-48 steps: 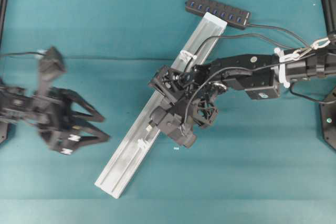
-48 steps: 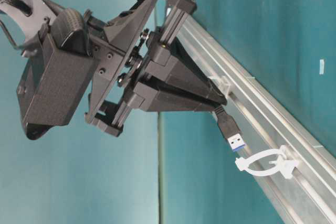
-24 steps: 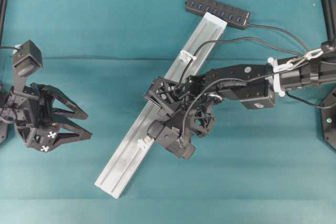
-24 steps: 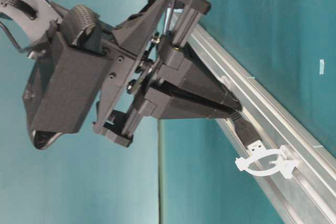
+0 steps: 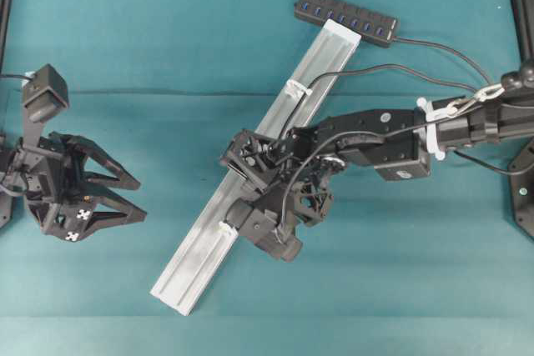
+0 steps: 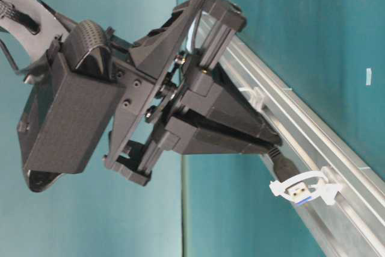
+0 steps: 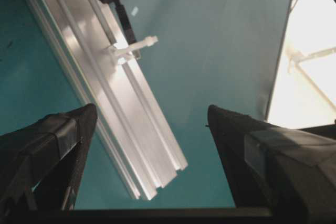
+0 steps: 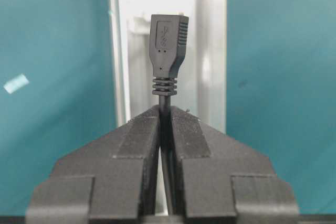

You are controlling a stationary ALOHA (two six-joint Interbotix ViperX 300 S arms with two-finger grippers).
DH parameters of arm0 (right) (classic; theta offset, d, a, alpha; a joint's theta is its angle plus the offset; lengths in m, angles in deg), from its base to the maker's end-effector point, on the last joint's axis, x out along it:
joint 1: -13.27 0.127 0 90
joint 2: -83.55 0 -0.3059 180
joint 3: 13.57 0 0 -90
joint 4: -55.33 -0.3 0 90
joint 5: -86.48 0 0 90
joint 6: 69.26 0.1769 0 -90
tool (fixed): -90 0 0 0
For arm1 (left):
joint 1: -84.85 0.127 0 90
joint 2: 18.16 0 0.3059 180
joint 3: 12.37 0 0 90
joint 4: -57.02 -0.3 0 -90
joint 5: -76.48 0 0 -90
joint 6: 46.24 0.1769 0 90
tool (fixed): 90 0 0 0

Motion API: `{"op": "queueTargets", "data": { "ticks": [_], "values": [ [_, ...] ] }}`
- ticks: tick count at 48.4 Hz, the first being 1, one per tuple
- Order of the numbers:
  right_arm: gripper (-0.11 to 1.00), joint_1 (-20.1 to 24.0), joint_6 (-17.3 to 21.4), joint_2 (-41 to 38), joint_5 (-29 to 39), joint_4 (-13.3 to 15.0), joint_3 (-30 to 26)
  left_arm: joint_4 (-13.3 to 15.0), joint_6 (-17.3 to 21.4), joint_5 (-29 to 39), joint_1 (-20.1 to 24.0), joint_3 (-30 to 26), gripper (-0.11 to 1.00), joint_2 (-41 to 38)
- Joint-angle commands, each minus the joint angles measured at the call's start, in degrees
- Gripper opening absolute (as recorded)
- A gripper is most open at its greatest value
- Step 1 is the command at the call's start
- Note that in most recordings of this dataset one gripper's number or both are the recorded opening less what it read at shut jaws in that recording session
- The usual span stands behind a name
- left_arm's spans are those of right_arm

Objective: Pass the USB cable through three rings with both arms.

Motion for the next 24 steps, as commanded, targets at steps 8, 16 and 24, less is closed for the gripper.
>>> {"op": "queueTargets", "data": {
  "ticks": [8, 16, 24],
  "values": [
    [0.06, 1.23, -0.35, -0.70, -1.14, -1.41, -1.41, -0.18, 0.00, -0.26, -0.09, -0.88, 0.92, 0.18],
    [0.06, 1.85, -0.35, -1.49, -1.41, -2.72, -2.72, -0.18, -0.18, -0.62, -0.18, -1.14, 0.92, 0.18],
    [0.06, 2.64, -0.35, -2.11, -1.49, -4.13, -3.43, -0.18, -0.18, -0.62, -0.09, -1.14, 0.92, 0.18]
  ]
}}
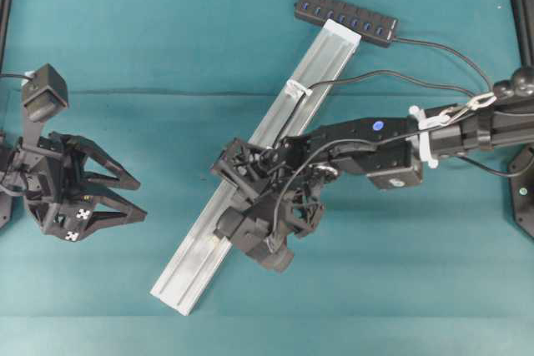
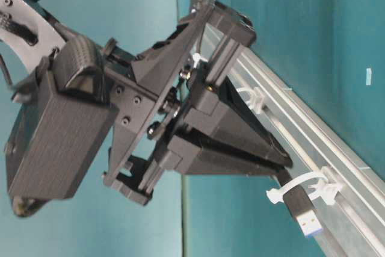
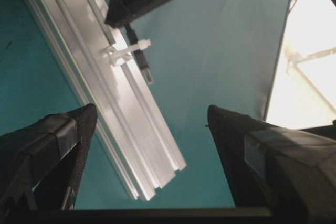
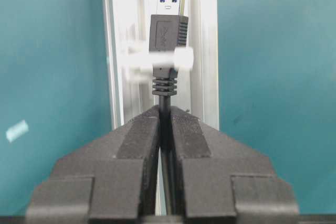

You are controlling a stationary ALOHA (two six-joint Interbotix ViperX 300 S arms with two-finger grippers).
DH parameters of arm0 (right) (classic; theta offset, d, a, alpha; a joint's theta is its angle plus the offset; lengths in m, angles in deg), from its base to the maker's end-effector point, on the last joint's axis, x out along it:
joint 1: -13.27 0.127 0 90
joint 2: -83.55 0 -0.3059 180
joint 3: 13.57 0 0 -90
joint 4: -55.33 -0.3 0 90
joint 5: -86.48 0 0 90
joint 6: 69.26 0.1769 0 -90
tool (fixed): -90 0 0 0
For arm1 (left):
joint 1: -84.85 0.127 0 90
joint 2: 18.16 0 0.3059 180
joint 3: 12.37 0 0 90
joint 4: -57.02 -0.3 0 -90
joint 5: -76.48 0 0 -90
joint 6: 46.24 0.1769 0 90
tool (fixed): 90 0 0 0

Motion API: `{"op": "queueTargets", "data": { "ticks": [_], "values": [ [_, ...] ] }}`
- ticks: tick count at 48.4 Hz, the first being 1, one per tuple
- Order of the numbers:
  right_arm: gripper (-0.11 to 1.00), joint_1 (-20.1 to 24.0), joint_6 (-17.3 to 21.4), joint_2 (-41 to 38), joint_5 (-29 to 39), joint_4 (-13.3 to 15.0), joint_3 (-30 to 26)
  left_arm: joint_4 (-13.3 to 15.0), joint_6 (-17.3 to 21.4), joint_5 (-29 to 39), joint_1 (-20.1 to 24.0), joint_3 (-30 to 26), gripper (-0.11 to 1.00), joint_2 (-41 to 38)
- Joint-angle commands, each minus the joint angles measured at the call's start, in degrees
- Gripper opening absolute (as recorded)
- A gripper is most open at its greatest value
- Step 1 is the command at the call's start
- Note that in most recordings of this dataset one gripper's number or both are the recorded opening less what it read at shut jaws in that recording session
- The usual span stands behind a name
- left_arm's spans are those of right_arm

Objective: Pass the USB cable through three rings with both arms.

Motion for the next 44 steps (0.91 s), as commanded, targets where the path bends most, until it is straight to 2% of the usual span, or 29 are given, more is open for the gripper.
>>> {"op": "queueTargets", "data": {
  "ticks": [1, 15, 21, 26, 40, 44],
  "values": [
    [0.06, 0.88, -0.35, -0.44, -0.26, -1.14, -0.79, -0.09, 0.00, -0.53, -0.09, -1.14, 0.92, 0.18],
    [0.06, 2.55, -0.09, -1.85, -2.29, -2.37, -0.97, -0.09, 0.00, -0.62, -0.18, -1.41, 0.92, -0.18],
    [0.06, 2.46, 0.00, -1.85, -4.75, -3.78, -0.97, -0.09, -0.09, -2.20, -2.37, -1.67, 0.91, -2.72],
    [0.06, 2.02, 0.26, -1.93, -5.27, -4.83, -0.97, -0.09, -0.70, -5.10, -4.31, -1.67, 0.91, -6.33],
    [0.06, 1.93, 0.70, -1.85, -5.10, -4.92, -0.97, -0.09, -2.20, -17.14, -4.66, -4.83, 0.91, -19.60],
    [0.06, 1.76, 0.79, -1.76, -5.01, -4.92, -0.97, -0.09, -2.64, -18.72, -4.66, -6.33, 0.91, -23.20]
  ]
}}
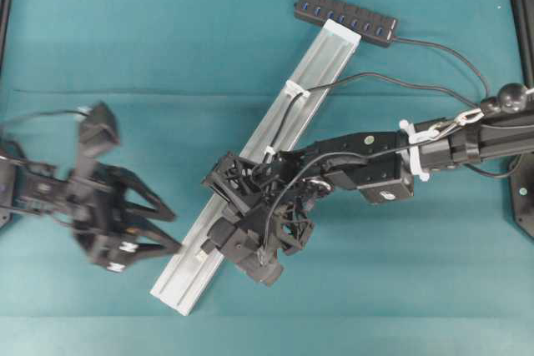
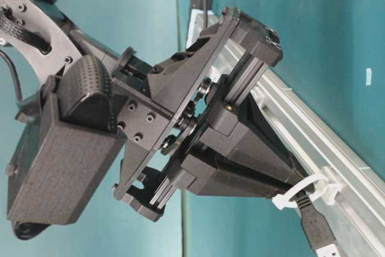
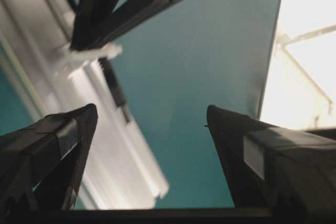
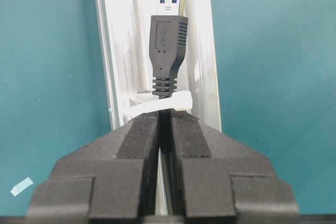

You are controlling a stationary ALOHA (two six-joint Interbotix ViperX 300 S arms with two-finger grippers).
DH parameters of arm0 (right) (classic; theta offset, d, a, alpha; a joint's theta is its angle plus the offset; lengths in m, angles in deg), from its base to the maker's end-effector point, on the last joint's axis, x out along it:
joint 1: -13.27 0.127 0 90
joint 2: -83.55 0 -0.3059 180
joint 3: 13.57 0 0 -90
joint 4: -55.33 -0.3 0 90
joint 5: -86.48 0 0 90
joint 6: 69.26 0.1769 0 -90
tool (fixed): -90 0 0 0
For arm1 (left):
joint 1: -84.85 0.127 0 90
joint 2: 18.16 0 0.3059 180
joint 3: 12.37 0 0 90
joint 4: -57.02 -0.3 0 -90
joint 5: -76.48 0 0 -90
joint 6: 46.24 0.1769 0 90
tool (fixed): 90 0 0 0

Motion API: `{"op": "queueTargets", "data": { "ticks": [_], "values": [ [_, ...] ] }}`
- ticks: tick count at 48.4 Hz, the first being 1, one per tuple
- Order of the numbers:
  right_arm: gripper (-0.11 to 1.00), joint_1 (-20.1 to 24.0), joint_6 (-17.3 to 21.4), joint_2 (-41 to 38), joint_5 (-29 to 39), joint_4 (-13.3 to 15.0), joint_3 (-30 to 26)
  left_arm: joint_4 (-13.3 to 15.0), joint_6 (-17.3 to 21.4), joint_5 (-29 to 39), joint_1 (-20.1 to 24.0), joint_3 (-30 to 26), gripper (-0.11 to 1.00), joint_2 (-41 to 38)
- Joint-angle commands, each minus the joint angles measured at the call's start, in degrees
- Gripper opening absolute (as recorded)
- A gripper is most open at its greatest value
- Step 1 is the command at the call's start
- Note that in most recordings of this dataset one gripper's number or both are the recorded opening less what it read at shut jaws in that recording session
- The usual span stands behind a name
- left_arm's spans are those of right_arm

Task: Pass the USB cable through three rings with both arms.
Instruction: 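Move the left gripper toward the plug beyond the third ring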

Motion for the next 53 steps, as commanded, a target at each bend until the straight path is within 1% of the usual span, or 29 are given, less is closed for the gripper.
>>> {"op": "queueTargets", "data": {
  "ticks": [1, 7, 20, 35, 39, 42, 45, 47, 53],
  "values": [
    [0.06, 0.09, 0.62, 0.00, -0.35, -0.44, -0.62, -0.18, -0.35, -1.85, -0.18, -2.46, 0.91, -3.25],
    [0.06, -0.09, 0.70, 0.00, -0.35, -0.44, -0.62, -0.18, -1.58, -1.49, -0.18, -4.31, 0.91, -7.47],
    [0.06, -0.44, 0.70, 0.09, -0.35, -0.44, -0.53, -0.18, -1.76, -2.37, -0.18, -6.06, 0.91, -12.92],
    [0.06, -0.62, 0.44, 0.26, -0.35, -0.44, -0.44, -0.18, -1.76, -2.02, -0.18, -7.21, 0.91, -16.17],
    [0.06, -0.62, 0.44, 0.26, -0.18, -0.44, -0.44, -0.18, -1.76, -1.76, -0.18, -7.29, 0.88, -16.44],
    [0.06, -0.62, 0.44, 0.26, -0.35, -0.44, -0.44, -0.18, -1.76, -1.58, -0.18, -7.38, 0.83, -16.44],
    [0.06, -0.70, 0.53, 0.18, -0.18, -0.44, -0.44, -0.18, -1.76, -1.67, -0.18, -7.47, 0.74, -16.44],
    [0.06, -0.70, 0.53, 0.26, -0.35, -0.44, -0.44, -0.18, -1.76, -1.76, -0.18, -7.47, 0.65, -16.35],
    [0.06, -0.70, 0.62, 0.26, -0.09, -0.44, -0.44, -0.18, -1.58, -1.76, 0.09, -7.47, 0.29, -16.17]
  ]
}}
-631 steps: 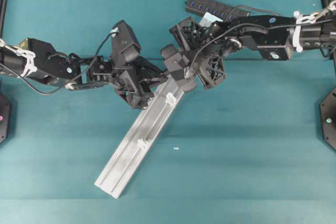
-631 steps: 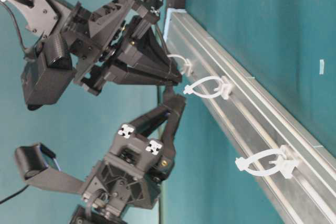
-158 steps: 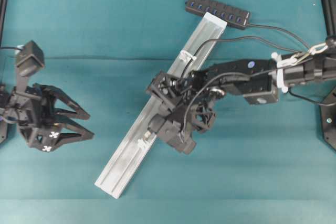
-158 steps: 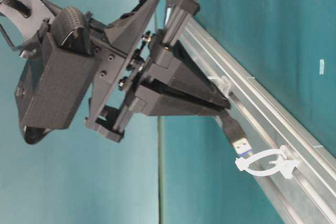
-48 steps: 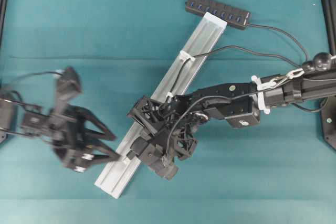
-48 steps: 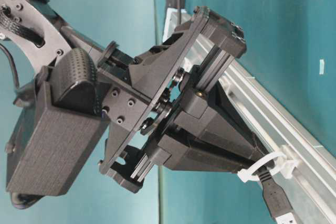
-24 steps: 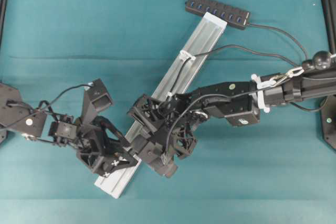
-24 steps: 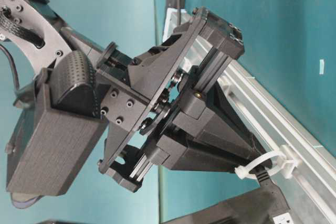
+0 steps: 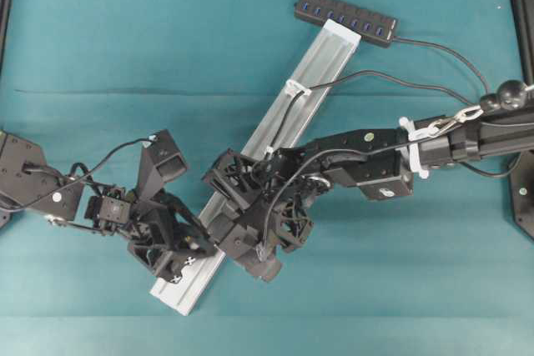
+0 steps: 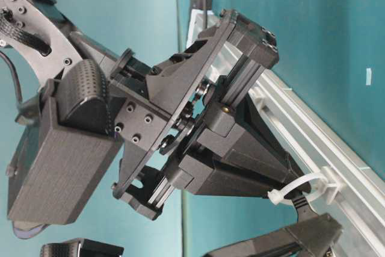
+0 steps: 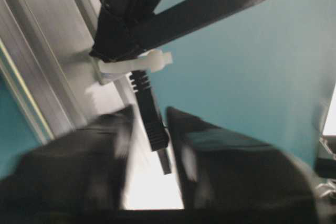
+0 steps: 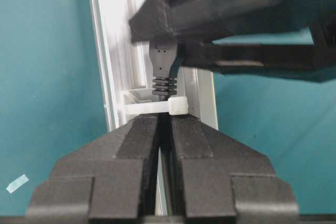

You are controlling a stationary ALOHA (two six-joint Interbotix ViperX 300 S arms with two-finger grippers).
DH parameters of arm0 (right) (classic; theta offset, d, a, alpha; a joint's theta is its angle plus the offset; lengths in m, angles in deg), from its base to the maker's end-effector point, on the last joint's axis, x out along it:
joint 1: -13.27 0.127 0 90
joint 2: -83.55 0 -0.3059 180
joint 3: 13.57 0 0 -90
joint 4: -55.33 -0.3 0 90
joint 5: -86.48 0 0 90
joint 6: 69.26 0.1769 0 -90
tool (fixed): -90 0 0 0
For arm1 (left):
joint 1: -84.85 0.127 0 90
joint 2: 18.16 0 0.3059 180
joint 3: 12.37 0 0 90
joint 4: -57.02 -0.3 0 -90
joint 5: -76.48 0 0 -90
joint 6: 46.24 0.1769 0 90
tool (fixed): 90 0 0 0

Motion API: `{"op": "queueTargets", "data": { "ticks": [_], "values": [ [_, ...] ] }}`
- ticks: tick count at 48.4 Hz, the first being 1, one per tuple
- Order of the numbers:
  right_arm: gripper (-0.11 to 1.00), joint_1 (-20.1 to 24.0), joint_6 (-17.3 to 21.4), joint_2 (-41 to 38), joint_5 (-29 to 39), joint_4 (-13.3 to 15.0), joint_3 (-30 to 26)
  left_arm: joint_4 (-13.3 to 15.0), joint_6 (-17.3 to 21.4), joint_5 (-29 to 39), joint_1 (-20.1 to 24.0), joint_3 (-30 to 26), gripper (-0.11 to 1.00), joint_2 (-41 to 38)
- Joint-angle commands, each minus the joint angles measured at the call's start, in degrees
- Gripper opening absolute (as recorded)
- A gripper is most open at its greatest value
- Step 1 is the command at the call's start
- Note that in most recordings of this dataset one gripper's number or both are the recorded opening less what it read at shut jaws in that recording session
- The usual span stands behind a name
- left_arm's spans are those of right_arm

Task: Pass the USB cable through three rings with both arms.
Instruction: 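Move the left gripper toward the plug beyond the third ring, then close the left gripper on the USB plug and open the right gripper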

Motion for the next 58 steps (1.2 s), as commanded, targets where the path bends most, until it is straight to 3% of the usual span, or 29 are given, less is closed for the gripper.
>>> {"op": "queueTargets", "data": {
  "ticks": [1, 5, 43, 49, 58],
  "values": [
    [0.06, -0.09, 0.53, 0.18, -0.09, -0.26, -0.44, -0.18, 0.18, -0.44, 0.18, -0.88, 0.23, 0.53],
    [0.06, -0.09, 0.62, 0.18, 0.35, -0.26, -0.44, -0.18, 0.18, -0.26, 0.18, -0.79, 0.10, 0.53],
    [0.08, -0.53, 0.88, 0.62, 2.81, -0.26, -0.26, -0.18, -0.18, -0.09, 0.18, -0.79, 0.10, 0.62],
    [0.25, -0.70, 1.05, 0.88, 4.75, -0.26, -0.26, -0.18, -0.26, -0.09, 0.09, -0.62, 0.10, 0.62],
    [0.77, -1.49, 5.71, 1.49, 5.80, 0.09, -0.18, -0.18, -0.53, -0.09, 0.09, -0.79, 0.10, 0.70]
  ]
}}
